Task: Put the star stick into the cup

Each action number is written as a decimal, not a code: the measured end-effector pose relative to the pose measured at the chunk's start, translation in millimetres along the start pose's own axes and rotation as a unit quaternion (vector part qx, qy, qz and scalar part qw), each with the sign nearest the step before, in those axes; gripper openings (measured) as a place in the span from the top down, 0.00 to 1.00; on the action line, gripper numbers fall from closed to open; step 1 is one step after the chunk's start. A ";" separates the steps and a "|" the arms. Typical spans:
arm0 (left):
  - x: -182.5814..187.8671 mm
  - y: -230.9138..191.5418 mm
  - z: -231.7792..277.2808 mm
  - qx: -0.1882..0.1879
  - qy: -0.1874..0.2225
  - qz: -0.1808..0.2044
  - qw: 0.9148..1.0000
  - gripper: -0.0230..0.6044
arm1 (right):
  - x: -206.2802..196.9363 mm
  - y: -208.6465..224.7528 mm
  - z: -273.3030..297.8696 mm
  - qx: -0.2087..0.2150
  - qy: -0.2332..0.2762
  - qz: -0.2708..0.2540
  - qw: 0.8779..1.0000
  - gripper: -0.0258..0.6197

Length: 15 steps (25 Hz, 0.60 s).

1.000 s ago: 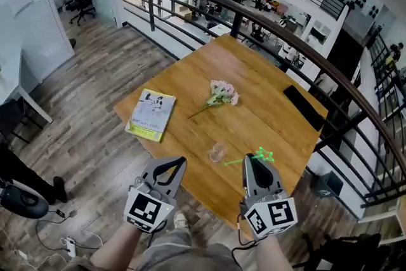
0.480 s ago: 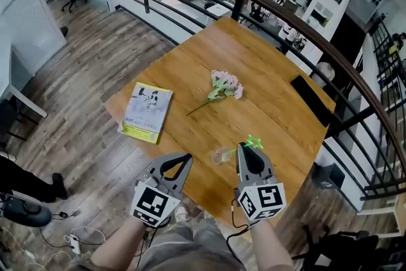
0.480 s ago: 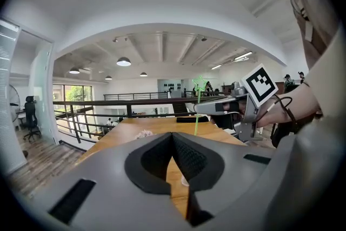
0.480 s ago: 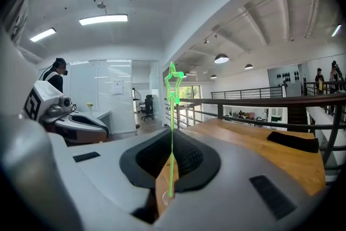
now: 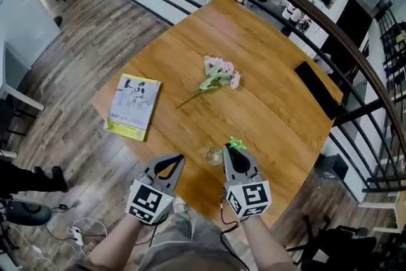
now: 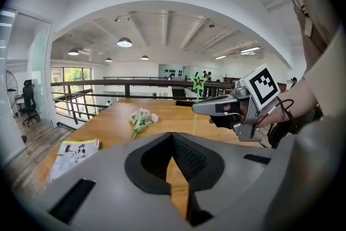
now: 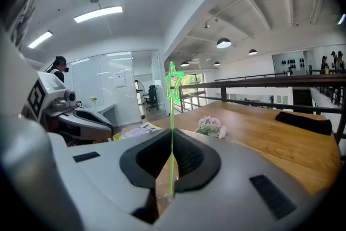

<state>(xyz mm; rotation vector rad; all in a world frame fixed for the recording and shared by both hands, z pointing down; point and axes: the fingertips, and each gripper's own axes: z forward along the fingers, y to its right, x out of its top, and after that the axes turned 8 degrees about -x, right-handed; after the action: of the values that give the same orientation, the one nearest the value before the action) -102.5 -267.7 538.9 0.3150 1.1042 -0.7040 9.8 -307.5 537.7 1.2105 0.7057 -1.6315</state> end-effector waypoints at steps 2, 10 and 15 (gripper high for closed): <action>-8.2 -2.9 7.0 0.001 -0.009 -0.008 1.000 0.94 | -10.0 1.8 5.3 0.006 -0.004 0.003 1.000 0.91; -35.2 -4.4 18.9 0.012 -0.036 -0.043 0.998 0.94 | -47.1 3.5 14.9 0.018 -0.025 0.014 0.999 0.91; -38.0 -3.8 16.6 0.022 -0.036 -0.056 0.998 0.94 | -55.2 1.2 18.8 0.023 -0.044 -0.006 0.999 0.90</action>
<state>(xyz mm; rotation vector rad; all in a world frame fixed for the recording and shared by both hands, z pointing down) -103.3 -266.1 580.5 0.2643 1.0447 -0.8346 6.7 -304.8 595.9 1.1623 0.6248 -1.7092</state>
